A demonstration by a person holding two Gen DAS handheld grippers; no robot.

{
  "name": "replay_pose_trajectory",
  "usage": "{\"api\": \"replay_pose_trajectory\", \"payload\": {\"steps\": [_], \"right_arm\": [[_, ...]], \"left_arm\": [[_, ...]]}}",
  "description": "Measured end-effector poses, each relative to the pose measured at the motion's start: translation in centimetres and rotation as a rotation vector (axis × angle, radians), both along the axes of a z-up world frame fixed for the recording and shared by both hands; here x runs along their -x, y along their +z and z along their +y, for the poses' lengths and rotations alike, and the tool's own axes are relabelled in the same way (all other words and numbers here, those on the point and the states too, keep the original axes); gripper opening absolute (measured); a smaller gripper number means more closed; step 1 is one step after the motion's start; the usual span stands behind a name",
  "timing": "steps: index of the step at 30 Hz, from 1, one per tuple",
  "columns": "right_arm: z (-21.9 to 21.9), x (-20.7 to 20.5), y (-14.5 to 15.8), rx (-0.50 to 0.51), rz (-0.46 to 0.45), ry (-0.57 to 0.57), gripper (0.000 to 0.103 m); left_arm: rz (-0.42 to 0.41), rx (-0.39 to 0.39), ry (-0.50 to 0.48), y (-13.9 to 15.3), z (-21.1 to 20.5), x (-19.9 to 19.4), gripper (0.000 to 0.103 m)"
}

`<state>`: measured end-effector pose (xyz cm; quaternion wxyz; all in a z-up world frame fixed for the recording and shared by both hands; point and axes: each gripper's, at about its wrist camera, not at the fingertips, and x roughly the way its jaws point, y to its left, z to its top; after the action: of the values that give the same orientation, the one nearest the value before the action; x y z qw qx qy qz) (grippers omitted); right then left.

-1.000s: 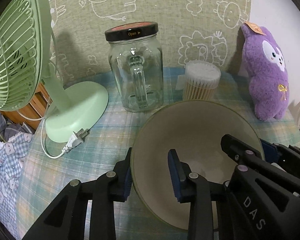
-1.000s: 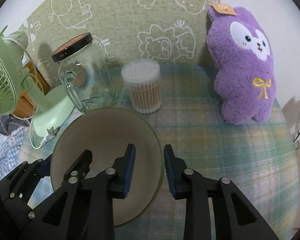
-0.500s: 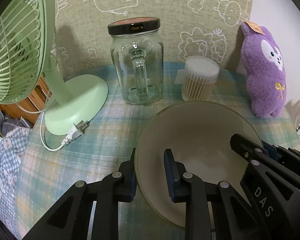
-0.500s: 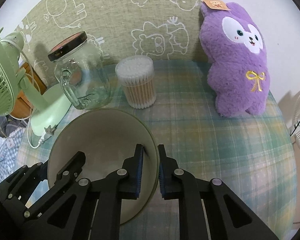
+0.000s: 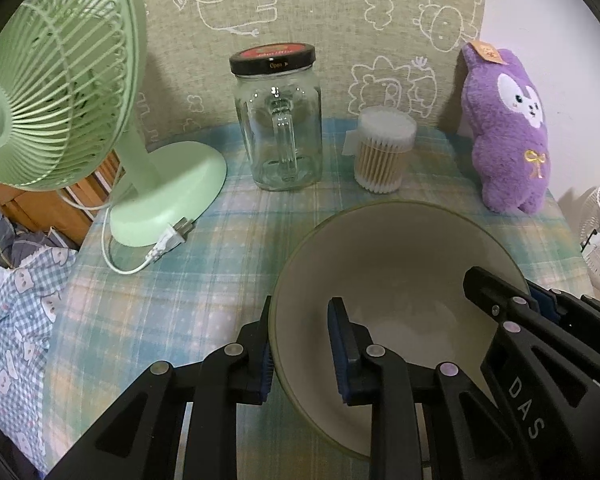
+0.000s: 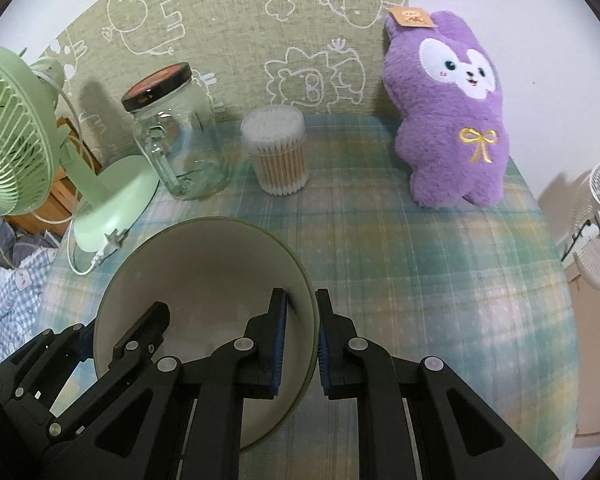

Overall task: Organize plates and bowls
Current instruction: 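Close both grippers on the bowl rim and lift it, then carry the bowl with both grippers toward the plate stack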

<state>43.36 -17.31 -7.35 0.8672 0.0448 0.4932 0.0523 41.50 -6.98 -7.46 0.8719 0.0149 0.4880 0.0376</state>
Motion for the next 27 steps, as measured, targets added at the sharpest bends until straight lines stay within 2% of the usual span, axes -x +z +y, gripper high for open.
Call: {"api": "replay_pose_trajectory", "payload": {"steps": [10, 27], "right_arm": [[0.6, 3.9, 4.9, 0.018, -0.060, -0.030, 0.017], [3.0, 13.1, 12.2, 0.035, -0.139, -0.062, 0.017]], "left_arm": [[-0.052, 0.028, -0.024, 4.6, 0.6, 3.5, 0.022], [-0.130, 0.019, -0.069, 11.4, 2.8, 11.8, 0.022]]}}
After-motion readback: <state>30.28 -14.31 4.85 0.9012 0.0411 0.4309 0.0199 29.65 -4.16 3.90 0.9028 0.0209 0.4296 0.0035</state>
